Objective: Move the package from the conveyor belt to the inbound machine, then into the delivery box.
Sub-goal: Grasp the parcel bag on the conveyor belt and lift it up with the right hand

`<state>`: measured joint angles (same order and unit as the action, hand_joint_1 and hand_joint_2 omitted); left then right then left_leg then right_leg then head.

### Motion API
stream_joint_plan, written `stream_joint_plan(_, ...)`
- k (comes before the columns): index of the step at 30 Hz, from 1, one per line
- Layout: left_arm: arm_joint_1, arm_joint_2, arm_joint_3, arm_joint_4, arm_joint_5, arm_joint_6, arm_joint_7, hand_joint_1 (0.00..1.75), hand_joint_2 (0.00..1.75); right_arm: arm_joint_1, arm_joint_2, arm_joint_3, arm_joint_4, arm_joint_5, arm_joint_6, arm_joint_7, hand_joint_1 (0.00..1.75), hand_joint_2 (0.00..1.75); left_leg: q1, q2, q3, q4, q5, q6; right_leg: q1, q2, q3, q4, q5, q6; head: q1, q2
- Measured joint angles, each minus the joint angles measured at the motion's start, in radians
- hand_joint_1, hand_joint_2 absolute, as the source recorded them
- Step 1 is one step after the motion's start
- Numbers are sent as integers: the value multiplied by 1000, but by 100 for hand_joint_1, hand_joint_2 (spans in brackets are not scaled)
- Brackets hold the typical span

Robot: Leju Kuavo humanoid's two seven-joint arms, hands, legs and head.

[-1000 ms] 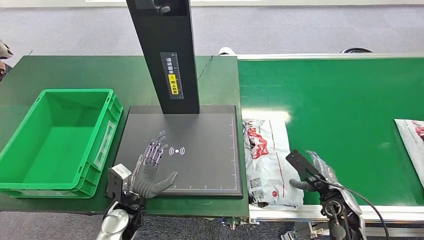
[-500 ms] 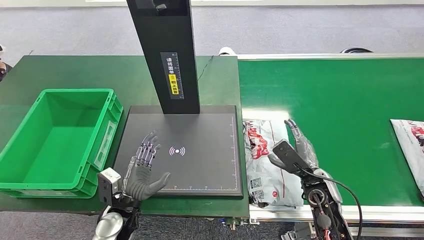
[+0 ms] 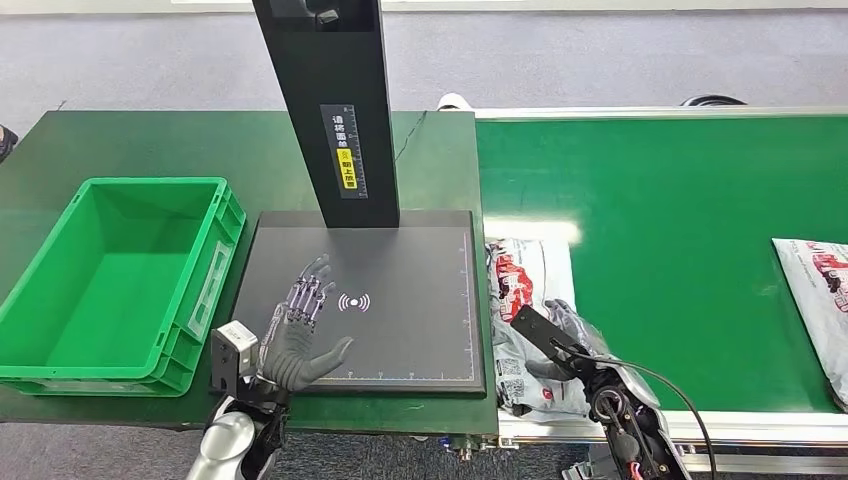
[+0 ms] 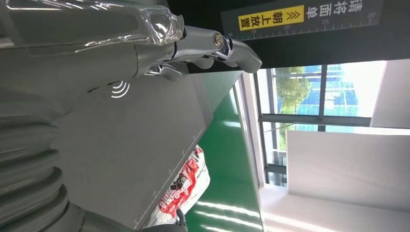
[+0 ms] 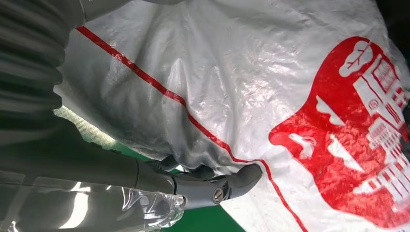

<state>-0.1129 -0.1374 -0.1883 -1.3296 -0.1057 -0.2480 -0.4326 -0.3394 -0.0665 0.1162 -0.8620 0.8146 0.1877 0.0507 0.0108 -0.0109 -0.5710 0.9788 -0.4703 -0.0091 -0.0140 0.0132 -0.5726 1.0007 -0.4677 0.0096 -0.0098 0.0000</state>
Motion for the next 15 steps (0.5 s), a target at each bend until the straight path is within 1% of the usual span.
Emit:
stream_joint_plan(3,-8,0,-3,10,1,3,1,0,175,-25,0,18,43,9,12,7,136,175,0,0,1,0,0,0,0,0,1,0,0,0,0,0)
stream_joint_plan(4,-9,0,-4,13,1,4,1,0,175,-31,0,23,55,10,14,4,174,175,0,0,1,0,0,0,0,0,2,0,0,0,0,0)
stream_joint_plan(10,-9,0,-4,19,9,17,2,0,175,-55,0,40,88,5,-5,-28,175,175,0,0,4,0,0,0,0,0,4,0,0,0,0,0)
stream_joint_plan(15,-4,1,-3,19,11,19,2,0,175,-62,3,44,89,-1,-31,-34,175,175,0,0,4,0,0,0,0,0,4,0,0,0,0,0)
